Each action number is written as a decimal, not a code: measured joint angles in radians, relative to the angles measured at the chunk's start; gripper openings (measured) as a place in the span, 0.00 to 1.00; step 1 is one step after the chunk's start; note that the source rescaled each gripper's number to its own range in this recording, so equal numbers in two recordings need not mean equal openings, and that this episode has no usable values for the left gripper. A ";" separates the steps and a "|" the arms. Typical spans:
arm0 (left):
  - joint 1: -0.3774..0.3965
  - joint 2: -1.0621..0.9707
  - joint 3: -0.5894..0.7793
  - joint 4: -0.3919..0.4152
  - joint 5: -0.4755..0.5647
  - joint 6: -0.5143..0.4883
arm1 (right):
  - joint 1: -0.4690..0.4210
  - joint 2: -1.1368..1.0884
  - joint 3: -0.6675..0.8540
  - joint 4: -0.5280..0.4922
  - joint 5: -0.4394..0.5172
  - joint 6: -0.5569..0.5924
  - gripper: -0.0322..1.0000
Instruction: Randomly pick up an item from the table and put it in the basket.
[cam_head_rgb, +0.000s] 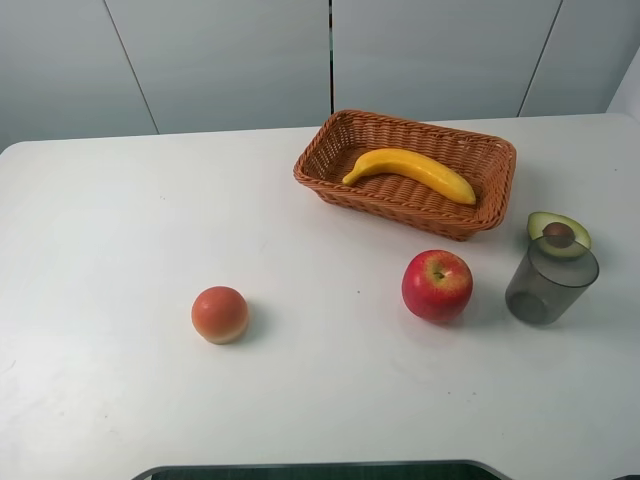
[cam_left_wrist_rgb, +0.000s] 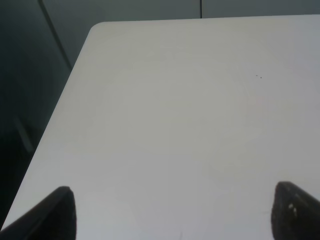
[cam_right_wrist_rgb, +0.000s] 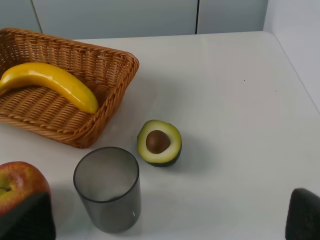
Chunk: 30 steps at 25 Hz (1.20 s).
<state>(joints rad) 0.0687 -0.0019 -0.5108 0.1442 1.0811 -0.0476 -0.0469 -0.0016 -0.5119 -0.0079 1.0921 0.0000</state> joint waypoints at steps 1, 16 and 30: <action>0.000 0.000 0.000 0.000 0.000 0.000 | 0.000 0.000 0.000 0.000 0.000 0.000 1.00; 0.000 0.000 0.000 0.000 0.000 0.000 | 0.000 0.000 0.000 0.000 0.002 -0.009 1.00; 0.000 0.000 0.000 0.000 0.000 0.000 | 0.000 0.000 0.000 0.000 0.004 -0.009 1.00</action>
<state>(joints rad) 0.0687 -0.0019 -0.5108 0.1442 1.0811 -0.0476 -0.0469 -0.0016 -0.5119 -0.0079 1.0962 -0.0090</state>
